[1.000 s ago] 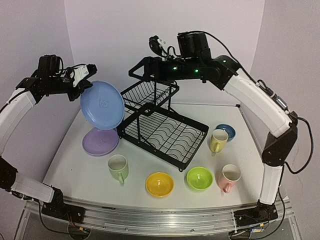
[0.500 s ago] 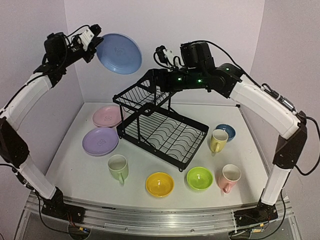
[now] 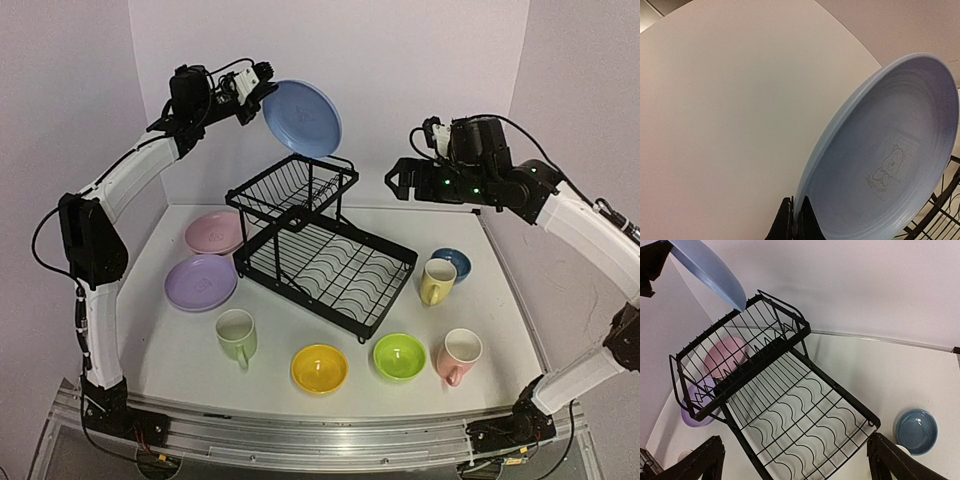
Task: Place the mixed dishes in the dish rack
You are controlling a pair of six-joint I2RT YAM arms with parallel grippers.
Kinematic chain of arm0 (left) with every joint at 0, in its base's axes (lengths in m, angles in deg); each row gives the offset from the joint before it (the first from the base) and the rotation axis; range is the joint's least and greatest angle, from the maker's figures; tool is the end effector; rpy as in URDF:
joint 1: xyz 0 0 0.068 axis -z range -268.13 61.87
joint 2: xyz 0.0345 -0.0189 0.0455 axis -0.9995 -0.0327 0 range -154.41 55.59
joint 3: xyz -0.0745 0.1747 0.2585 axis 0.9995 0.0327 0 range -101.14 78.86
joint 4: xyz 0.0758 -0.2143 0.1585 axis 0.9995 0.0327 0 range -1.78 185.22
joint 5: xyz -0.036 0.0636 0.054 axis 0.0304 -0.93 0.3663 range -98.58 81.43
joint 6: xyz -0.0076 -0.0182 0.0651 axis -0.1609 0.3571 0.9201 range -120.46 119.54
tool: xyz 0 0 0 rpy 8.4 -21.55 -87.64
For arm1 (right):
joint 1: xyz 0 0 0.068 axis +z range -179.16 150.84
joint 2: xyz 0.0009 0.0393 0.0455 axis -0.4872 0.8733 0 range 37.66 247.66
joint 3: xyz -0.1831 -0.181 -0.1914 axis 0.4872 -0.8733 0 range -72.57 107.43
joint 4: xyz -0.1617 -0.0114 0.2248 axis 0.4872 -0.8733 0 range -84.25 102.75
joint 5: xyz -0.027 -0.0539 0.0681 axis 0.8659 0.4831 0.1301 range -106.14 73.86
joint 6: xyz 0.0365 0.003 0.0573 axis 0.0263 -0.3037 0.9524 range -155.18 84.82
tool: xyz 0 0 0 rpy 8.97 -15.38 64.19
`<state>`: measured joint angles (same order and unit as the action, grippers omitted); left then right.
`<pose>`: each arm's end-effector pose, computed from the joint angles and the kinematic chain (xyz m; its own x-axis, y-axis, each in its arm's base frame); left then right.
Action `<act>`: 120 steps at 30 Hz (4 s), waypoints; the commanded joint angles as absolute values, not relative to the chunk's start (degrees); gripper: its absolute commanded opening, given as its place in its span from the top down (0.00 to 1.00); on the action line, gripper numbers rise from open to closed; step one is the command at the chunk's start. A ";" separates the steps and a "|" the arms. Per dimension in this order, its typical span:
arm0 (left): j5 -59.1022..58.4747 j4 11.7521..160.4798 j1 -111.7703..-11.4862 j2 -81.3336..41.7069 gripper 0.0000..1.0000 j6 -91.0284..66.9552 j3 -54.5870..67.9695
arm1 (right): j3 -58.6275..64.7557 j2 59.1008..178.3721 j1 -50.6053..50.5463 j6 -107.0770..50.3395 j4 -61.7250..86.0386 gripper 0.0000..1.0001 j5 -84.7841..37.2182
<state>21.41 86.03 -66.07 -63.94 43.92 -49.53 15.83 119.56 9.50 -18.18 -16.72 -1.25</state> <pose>0.4928 -0.2292 0.5089 0.6723 0.3812 -0.6345 0.4332 0.4924 0.7549 0.2788 0.2050 0.4635 -0.4139 0.0308 -0.9098 -0.3114 0.9343 0.1733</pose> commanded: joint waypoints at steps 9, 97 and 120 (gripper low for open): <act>21.09 100.18 -64.68 -70.41 1.00 45.90 -62.68 | 15.95 120.94 8.70 -18.90 -15.43 0.02 -1.27; 23.04 109.33 -66.82 -55.96 0.00 41.49 -55.18 | 18.28 125.90 8.46 -16.26 -15.00 0.02 -10.87; -2.31 137.78 -89.38 -46.60 0.09 10.90 -6.38 | 19.18 126.20 8.48 -13.30 -15.07 0.04 -13.40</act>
